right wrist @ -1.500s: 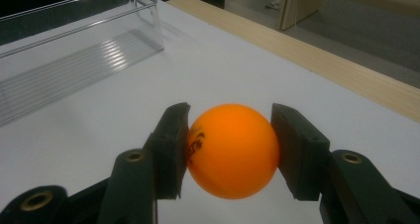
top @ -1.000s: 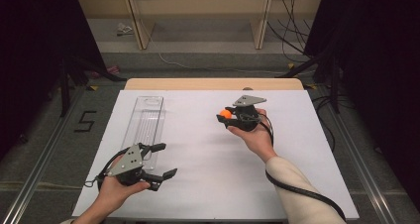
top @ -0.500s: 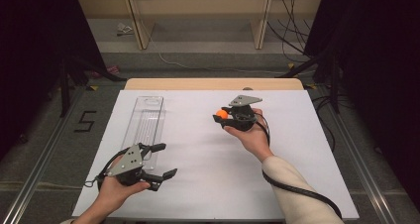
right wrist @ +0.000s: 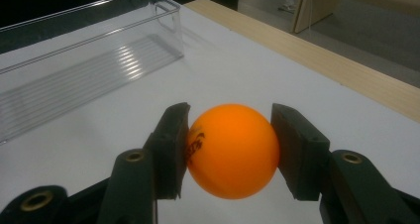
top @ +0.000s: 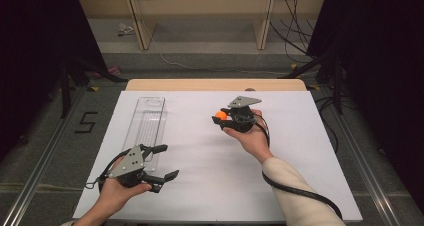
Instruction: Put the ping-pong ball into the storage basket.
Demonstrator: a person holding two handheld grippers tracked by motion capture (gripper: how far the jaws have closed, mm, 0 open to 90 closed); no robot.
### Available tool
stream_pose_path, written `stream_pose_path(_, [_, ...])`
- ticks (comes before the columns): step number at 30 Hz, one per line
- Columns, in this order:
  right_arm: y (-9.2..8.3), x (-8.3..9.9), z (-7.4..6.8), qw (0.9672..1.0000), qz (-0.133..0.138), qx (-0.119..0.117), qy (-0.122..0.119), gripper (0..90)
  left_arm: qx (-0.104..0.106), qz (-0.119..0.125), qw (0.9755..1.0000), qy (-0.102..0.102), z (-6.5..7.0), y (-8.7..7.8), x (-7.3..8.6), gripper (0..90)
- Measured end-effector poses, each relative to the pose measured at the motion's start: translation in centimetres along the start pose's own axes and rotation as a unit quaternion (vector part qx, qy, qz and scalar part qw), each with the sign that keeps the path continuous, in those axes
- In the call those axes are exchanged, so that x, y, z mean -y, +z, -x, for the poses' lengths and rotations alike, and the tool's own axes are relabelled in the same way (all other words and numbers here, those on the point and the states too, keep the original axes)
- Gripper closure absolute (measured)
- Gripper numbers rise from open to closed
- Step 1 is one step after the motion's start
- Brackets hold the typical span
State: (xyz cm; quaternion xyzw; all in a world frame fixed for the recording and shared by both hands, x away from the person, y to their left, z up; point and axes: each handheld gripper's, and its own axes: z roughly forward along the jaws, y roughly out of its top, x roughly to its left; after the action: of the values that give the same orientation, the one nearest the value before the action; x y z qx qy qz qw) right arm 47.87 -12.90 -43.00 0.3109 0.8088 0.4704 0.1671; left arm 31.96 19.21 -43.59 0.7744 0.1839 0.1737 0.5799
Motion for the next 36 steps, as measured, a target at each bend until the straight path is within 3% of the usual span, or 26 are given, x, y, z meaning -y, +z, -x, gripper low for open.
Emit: stream_pose_path(36, [1.0, -0.7, -1.1, 0.9999, 0.001, -0.011, -0.004, 51.3, 0.001, -0.001, 1.0, 0.0, 0.1, 0.0, 0.0, 15.8])
